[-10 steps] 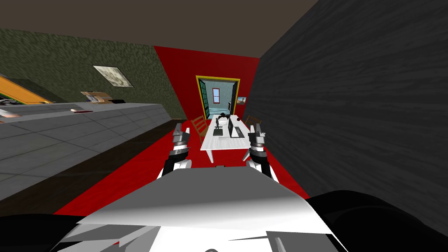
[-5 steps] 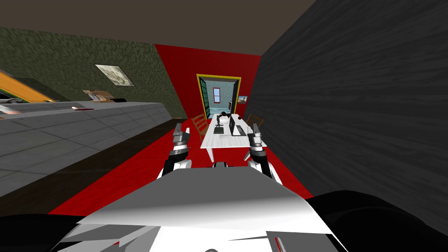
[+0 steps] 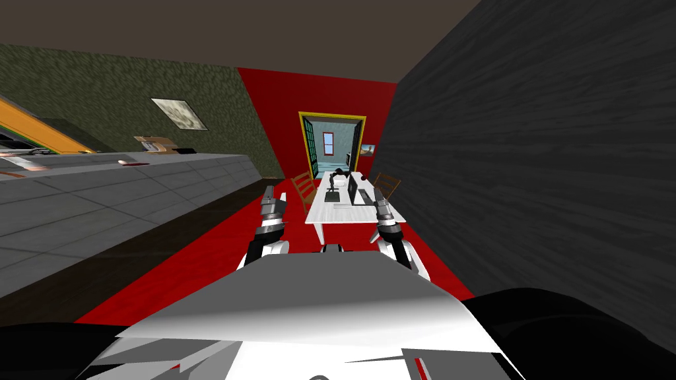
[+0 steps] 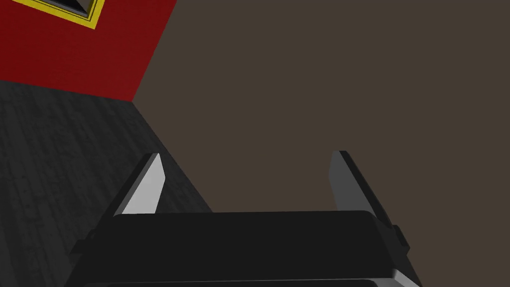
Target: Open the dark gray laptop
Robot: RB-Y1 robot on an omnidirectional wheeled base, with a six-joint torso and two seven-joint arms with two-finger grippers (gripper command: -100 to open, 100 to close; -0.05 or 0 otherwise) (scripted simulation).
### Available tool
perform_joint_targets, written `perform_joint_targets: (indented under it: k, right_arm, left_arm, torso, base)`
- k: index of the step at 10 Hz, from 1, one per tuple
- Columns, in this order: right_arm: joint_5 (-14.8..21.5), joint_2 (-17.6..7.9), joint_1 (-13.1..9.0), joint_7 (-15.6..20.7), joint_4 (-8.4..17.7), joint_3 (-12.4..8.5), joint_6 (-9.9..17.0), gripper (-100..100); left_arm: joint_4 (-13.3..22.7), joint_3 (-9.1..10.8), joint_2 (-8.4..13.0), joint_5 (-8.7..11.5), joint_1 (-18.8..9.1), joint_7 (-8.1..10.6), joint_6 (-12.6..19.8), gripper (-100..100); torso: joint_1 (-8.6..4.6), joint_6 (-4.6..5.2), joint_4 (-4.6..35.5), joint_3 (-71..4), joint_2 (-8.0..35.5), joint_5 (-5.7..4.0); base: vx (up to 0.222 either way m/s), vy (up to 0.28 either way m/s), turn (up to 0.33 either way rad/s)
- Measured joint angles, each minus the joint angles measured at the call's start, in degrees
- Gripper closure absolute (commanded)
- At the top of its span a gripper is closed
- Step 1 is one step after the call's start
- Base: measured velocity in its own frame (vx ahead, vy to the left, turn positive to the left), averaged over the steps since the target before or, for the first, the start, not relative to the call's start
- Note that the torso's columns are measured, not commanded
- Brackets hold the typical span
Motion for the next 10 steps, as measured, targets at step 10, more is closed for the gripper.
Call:
perform_joint_targets:
  k: [10]
  right_arm:
    - [12.5,-1.9,-3.1,13.3,3.9,-4.5,0.3,-100]
  left_arm:
    - [0.0,0.00,0.0,0.0,0.0,0.00,0.0,0]
  torso:
    - [0.00,0.00,0.0,0.0,0.0,0.00]
  base:
    - [0.008,0.032,0.023]
